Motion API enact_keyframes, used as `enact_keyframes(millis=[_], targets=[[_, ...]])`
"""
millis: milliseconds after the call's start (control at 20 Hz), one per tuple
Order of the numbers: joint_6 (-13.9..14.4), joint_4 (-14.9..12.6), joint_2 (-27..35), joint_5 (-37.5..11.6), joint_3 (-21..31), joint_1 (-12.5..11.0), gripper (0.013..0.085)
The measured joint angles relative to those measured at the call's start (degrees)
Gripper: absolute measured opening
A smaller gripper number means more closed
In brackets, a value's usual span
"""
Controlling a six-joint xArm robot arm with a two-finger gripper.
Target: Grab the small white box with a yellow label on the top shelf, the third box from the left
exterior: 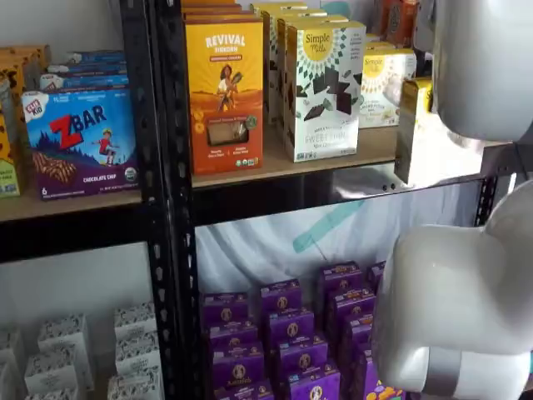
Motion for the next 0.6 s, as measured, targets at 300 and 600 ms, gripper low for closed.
enact_keyframes(millis=[300, 600], targets=[[-0.9, -0.9, -3.6, 0.4, 3.6, -0.7, 0.0330], [-1.7, -0.9, -5.2, 0.4, 5.6, -1.4, 0.0330]])
